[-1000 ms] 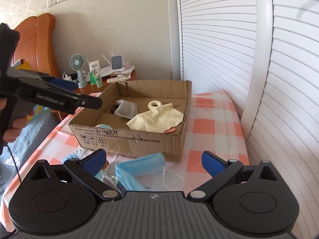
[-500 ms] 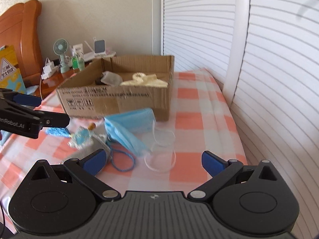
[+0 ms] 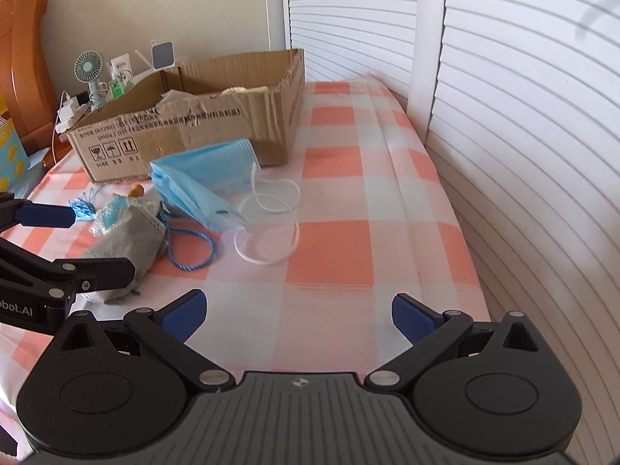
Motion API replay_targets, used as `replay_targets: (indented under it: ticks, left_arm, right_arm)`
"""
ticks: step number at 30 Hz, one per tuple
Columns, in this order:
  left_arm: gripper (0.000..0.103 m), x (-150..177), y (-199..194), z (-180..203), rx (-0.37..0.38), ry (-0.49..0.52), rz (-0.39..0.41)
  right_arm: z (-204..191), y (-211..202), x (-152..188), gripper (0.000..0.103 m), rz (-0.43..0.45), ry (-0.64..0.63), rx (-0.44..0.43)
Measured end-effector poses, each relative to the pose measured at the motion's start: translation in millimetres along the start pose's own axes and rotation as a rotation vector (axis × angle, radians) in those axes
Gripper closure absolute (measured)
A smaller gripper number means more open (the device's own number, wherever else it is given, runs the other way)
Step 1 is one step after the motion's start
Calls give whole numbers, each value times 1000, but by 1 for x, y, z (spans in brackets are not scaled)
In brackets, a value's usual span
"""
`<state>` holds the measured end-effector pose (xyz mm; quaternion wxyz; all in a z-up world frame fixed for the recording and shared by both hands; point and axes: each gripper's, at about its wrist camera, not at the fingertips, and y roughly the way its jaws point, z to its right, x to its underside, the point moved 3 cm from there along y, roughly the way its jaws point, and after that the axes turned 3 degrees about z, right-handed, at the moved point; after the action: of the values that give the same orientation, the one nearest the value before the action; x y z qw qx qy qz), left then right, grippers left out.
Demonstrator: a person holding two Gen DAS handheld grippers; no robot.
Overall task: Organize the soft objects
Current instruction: 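Grasp the grey felt pouch with the left gripper, then lift the grey felt pouch with the left gripper while the right gripper grasps the blue mask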
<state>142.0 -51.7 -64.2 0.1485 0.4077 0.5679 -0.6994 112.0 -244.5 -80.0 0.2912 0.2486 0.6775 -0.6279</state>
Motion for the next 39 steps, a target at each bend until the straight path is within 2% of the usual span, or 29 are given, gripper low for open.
replay_targets:
  ticks: [2, 5, 7, 11, 13, 16, 23, 29, 32, 34, 39]
  left_arm:
    - [1, 1, 4, 3, -3, 8, -7]
    - [10, 2, 7, 5, -15, 16, -5]
    - [26, 2, 8, 5, -10, 15, -6]
    - [42, 3, 13, 9, 9, 15, -32]
    - [56, 4, 14, 10, 18, 11, -36]
    - [61, 5, 16, 10, 11, 12, -51]
    - [63, 10, 4, -1, 12, -13, -59]
    - [63, 24, -11, -21, -6, -49, -66]
    - [56, 30, -16, -32, -21, -63, -63]
    - [45, 33, -19, -37, -24, -74, -61]
    - [47, 38, -16, -35, -16, -70, -54]
  right_arm:
    - [1, 2, 3, 0, -9, 1, -1]
    - [0, 3, 5, 0, -5, -11, -3]
    - [-2, 4, 6, 0, -4, -29, 0]
    - [-8, 6, 10, 0, -5, -94, 23]
    - [-12, 5, 13, 0, 9, -121, 29]
    - [-13, 4, 14, 0, 12, -121, 20]
    - [-11, 2, 19, 0, 54, -115, 16]
    - [-12, 2, 18, 0, 35, -101, 32]
    - [-12, 3, 16, 0, 22, -95, 36]
    - [-14, 4, 15, 0, 8, -89, 48]
    - [-22, 4, 11, 0, -12, -123, 47]
